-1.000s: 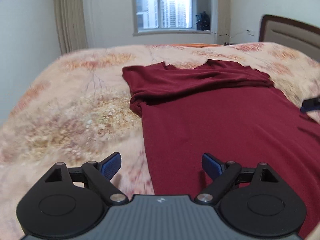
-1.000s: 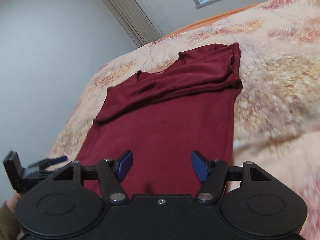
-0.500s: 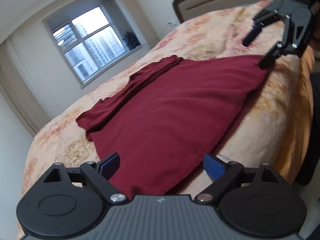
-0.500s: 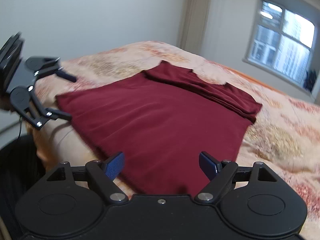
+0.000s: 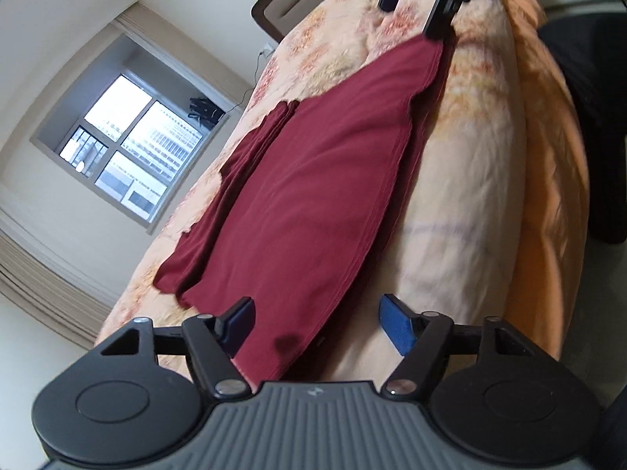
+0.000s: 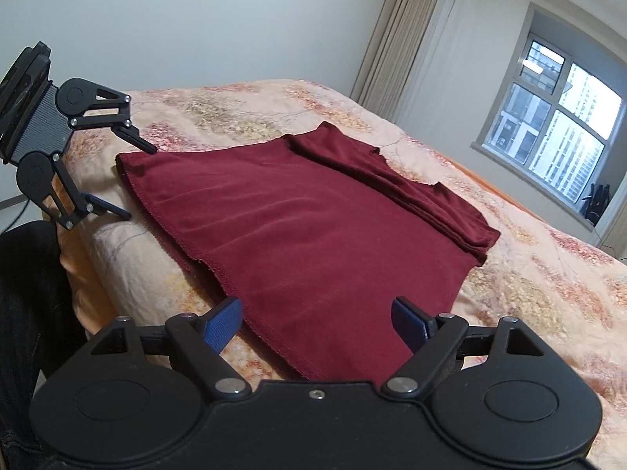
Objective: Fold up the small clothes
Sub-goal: 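Reach the left tool to the sweater's side edge and grasp it, then grasp the opposite side edge with the right tool while the left tool holds its edge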
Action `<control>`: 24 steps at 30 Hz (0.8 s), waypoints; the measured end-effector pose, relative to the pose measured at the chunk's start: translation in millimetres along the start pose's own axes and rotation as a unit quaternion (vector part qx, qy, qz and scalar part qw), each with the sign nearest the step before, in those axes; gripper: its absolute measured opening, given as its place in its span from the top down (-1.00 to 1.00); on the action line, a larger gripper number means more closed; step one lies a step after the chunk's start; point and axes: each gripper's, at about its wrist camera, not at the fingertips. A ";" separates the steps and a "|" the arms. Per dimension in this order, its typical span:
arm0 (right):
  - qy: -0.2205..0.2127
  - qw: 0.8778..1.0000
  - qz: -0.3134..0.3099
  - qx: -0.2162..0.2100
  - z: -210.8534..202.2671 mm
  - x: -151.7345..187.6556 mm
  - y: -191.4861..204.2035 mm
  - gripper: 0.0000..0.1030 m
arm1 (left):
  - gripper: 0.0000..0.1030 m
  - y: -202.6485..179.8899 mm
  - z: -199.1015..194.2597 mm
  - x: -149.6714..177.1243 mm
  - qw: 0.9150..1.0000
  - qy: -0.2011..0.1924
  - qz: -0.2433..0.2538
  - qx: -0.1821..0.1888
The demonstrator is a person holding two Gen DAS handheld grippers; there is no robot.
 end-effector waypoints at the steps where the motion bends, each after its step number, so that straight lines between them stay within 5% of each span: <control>1: 0.000 1.000 0.002 0.001 -0.3 1.2 -1.3 -0.69 | -0.46 2.3 1.3 3.1 1.000 0.004 0.004 -0.006; 4: 0.003 1.000 0.006 0.008 -0.1 4.0 -2.5 -0.69 | -0.39 5.0 4.5 9.2 1.000 0.008 0.012 -0.017; 8: 0.001 1.000 0.006 0.014 -0.9 4.8 -3.1 -0.69 | 0.12 6.8 5.8 8.3 1.000 0.004 0.019 -0.021; 15: 0.006 1.000 -0.019 0.023 -1.9 8.3 -2.3 -0.69 | 0.65 23.4 6.2 6.1 1.000 0.001 -0.001 0.010; 21: 0.005 1.000 -0.030 0.004 -0.5 10.0 -0.4 -0.69 | 0.73 57.1 0.6 5.5 0.994 -0.018 -0.093 0.055; 24: 0.005 0.999 -0.048 0.000 4.3 9.3 3.5 -0.64 | 0.73 81.2 3.7 4.7 0.981 -0.025 -0.176 0.079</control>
Point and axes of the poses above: each gripper's, at about its wrist camera, not at the fingertips, and z roughly the way its jaws point, y to its left, x to its underside, and after that the axes turned 6 degrees about y, right-handed
